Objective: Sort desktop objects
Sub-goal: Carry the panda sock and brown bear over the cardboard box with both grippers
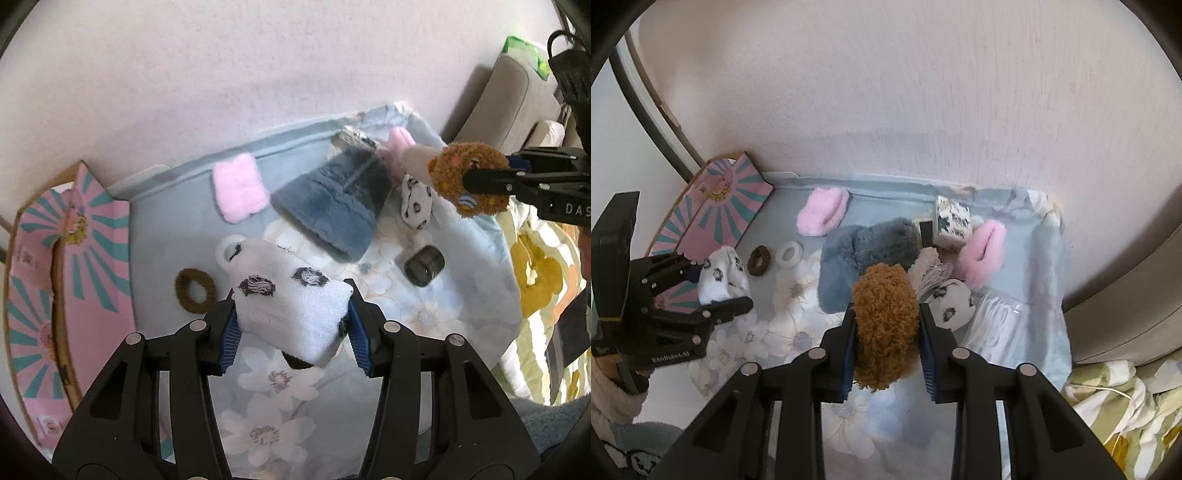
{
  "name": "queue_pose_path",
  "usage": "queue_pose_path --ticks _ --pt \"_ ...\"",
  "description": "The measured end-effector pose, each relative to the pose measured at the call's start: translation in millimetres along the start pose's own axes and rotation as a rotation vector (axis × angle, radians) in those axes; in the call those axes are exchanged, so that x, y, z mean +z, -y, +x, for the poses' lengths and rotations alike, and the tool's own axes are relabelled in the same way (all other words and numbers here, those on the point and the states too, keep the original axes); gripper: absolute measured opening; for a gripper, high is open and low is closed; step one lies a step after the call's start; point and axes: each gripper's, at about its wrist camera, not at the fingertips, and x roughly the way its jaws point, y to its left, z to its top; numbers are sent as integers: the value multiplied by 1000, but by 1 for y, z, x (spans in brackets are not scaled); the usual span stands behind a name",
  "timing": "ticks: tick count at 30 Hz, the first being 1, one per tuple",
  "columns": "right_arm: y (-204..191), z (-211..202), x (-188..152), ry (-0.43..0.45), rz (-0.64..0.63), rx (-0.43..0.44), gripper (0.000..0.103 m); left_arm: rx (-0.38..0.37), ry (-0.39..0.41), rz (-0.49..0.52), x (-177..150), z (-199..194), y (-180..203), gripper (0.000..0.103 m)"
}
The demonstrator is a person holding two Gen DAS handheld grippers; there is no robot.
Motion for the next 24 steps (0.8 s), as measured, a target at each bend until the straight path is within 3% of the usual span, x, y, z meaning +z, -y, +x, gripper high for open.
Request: queue_pose_path --ticks 12,24 --pt "-19 -13 20 6 -44 13 27 54 51 8 6 -38 -22 46" --pt "-61 -23 72 28 -165 69 27 119 122 -90 11 -78 -72 46"
